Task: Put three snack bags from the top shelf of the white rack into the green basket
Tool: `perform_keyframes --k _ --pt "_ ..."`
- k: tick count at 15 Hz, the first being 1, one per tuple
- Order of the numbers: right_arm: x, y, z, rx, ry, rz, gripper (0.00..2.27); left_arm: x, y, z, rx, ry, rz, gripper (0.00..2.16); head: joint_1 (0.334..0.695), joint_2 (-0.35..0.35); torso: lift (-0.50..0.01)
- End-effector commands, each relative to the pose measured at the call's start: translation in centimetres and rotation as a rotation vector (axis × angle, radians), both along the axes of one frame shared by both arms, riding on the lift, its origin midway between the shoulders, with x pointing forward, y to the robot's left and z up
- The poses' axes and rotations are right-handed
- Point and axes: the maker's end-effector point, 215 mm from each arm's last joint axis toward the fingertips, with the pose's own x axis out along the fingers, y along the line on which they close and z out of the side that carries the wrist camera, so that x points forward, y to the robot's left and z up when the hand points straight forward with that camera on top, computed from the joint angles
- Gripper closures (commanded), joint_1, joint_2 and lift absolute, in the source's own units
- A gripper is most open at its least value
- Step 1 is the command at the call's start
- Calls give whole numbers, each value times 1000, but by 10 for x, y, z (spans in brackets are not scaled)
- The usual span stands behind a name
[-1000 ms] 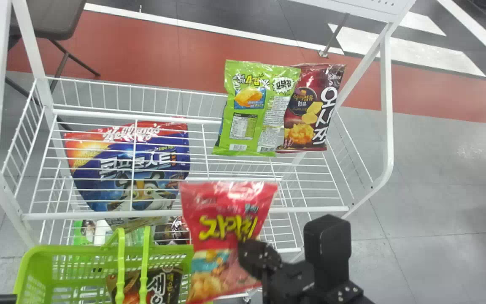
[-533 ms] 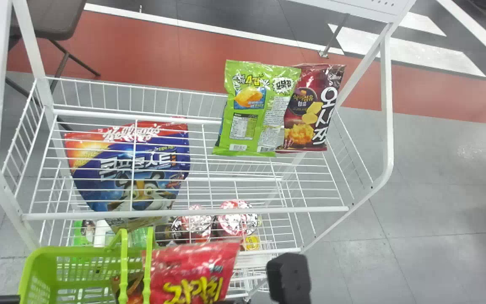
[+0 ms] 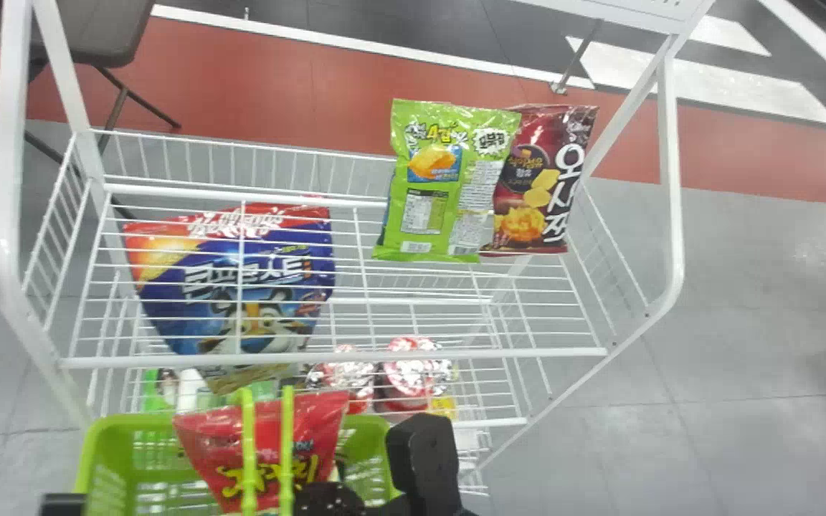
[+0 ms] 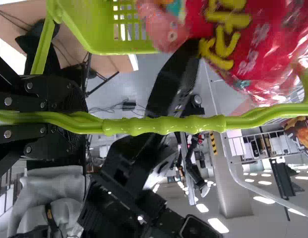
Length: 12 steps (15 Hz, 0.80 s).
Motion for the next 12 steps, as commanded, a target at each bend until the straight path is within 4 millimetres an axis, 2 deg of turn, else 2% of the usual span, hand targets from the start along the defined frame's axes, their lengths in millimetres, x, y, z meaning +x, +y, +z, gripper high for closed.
perform_keyframes --k 1,2,3,4,6,7,8,10,12 --pt "-10 8 -18 -17 62 32 1794 0 1 -1 5 0 -1 2148 695 -207 0" --pt "-14 7 -21 -27 72 40 1409 1 1 -1 4 -1 2 2148 695 -179 0" --pt "-24 1 -29 -47 105 50 633 2 2 -1 7 -3 2 2148 695 -173 0" --pt "-37 -6 -35 -65 143 67 100 2 1 -1 6 -3 0 2148 695 -173 0" --pt "-45 -21 -35 -89 151 66 49 4 1 -1 6 -5 -1 2148 695 -198 0" --pt "-38 -33 -29 -115 119 40 49 4 0 -1 7 -6 -3 2148 695 -248 0" --pt "-27 -44 -21 -132 82 12 49 4 -1 -1 7 -7 -6 2148 695 -281 0" --pt "10 -64 1 -136 -39 -56 49 3 -3 0 8 -7 -10 2148 695 -335 0" --pt "51 -83 28 -141 -191 -127 49 0 -3 0 7 0 -14 2148 695 -350 0"
